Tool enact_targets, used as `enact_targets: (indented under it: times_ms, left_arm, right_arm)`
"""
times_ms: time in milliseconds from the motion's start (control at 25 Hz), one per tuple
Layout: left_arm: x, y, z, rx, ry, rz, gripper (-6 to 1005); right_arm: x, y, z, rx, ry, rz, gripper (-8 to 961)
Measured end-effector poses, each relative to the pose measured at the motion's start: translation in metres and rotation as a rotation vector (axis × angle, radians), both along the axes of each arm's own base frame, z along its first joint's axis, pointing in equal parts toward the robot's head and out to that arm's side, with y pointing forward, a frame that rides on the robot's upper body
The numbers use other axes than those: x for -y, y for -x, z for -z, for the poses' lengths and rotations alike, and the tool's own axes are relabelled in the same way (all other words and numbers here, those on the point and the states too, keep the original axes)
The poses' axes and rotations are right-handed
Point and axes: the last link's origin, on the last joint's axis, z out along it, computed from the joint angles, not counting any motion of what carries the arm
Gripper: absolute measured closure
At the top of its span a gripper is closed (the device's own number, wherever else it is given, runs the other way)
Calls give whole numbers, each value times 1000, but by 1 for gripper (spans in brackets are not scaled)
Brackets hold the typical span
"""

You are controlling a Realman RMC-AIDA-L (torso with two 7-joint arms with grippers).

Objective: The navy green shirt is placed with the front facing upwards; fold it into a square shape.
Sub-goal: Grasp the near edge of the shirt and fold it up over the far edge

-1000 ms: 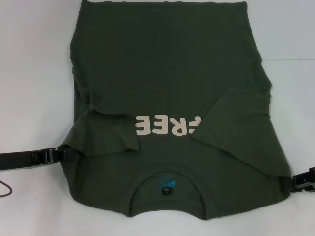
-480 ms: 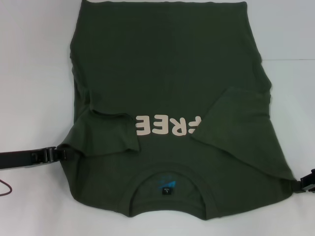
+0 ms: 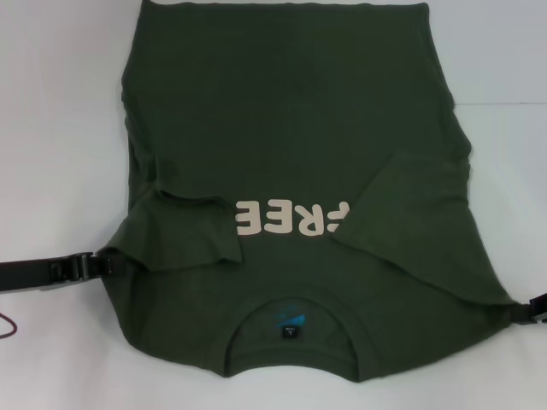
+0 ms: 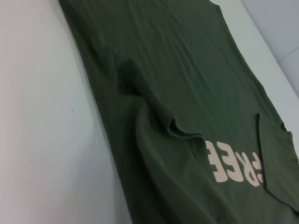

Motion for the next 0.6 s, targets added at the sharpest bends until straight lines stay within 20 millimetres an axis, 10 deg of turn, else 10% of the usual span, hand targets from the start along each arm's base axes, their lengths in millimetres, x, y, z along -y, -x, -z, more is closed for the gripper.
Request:
enact_targets:
  times_ms: [600]
  left_arm:
    - [26,3,-16,140,10,-19,970]
  right_arm:
    - [26,-18,-4,-72,-116,-67,929]
